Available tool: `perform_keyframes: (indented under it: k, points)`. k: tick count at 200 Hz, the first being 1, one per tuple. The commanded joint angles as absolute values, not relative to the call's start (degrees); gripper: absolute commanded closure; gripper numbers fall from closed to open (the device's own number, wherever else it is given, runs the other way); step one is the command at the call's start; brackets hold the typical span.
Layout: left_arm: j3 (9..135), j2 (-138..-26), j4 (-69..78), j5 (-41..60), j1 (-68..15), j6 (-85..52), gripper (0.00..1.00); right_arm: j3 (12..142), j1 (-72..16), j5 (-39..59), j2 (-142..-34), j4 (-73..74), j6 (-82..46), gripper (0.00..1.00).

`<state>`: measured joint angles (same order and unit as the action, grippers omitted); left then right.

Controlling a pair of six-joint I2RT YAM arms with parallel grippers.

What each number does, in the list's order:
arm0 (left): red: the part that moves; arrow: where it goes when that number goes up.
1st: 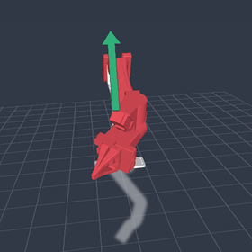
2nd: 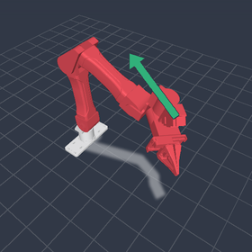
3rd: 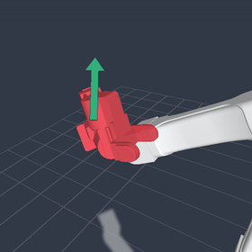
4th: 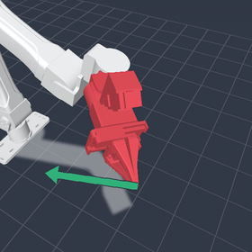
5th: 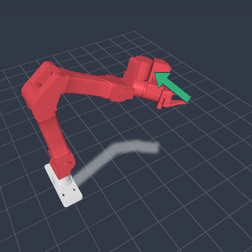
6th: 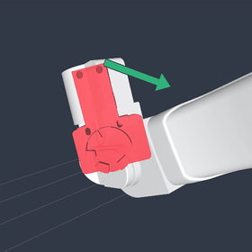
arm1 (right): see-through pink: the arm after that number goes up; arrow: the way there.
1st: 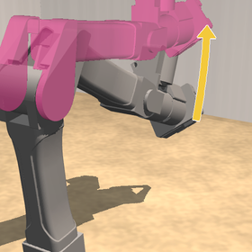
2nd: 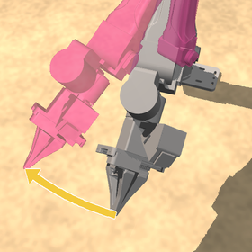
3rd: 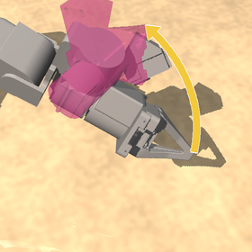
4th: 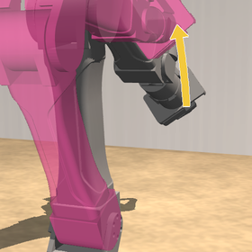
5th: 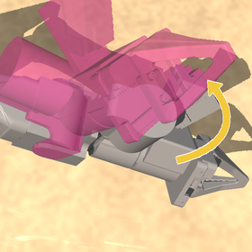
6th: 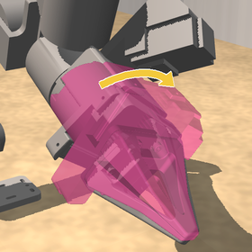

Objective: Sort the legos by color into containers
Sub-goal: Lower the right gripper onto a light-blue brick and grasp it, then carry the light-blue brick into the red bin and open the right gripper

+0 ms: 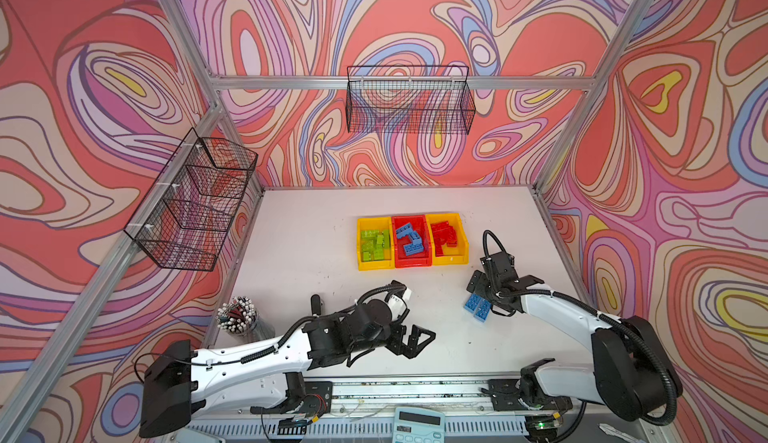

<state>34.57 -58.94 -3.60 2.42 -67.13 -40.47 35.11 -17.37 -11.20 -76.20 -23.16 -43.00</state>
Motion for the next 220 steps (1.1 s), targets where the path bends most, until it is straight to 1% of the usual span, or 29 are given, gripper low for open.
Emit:
perform_keyframes:
  k: [1, 18, 34, 59, 70, 83, 96, 122, 148, 170, 195, 220]
  points:
    - [33.9, -59.5, -3.3, 1.5, -67.4, -39.3, 0.0, 35.0, -16.7, -10.9, -78.2, -21.0, -44.6, 0.02]
    - [33.9, -59.9, -3.1, 1.5, -67.3, -38.9, 0.0, 34.8, -16.6, -11.6, -79.4, -20.5, -44.6, 0.03]
    - [34.0, -60.1, -3.2, 1.1, -67.4, -38.5, 0.0, 35.1, -16.6, -12.6, -80.3, -20.5, -44.1, 0.06]
    - [34.3, -60.1, -3.5, 0.8, -67.3, -37.8, 0.0, 36.1, -16.6, -14.7, -80.9, -21.9, -43.1, 0.15]
    - [34.5, -60.3, -3.7, 0.7, -67.4, -37.5, 0.0, 36.3, -16.7, -15.1, -80.6, -21.9, -42.8, 0.24]
    - [34.6, -60.5, -4.1, 0.5, -67.4, -37.6, 0.0, 36.5, -16.6, -15.1, -80.5, -21.8, -42.3, 0.38]
    - [34.7, -60.4, -4.4, 0.4, -67.4, -37.5, 0.0, 37.1, -16.6, -14.8, -80.6, -22.2, -41.8, 0.46]
    - [34.6, -59.9, -5.0, 0.1, -67.4, -37.8, 0.0, 38.8, -16.6, -13.8, -79.7, -23.4, -40.5, 0.51]
    - [33.5, -58.5, -5.6, -0.9, -67.4, -38.3, 0.0, 42.5, -16.8, -11.1, -78.0, -24.9, -38.9, 0.53]
    - [32.6, -57.0, -6.3, -2.6, -67.4, -38.8, 0.0, 48.0, -18.9, -10.1, -77.8, -26.4, -37.7, 0.54]
    - [31.6, -55.4, -7.9, -4.4, -67.4, -39.9, 0.0, 56.7, -23.9, -10.9, -81.1, -28.3, -36.4, 0.54]
    - [30.2, -53.2, -9.5, -6.2, -67.3, -41.3, 0.0, 66.4, -28.6, -10.7, -87.7, -29.2, -34.4, 0.54]
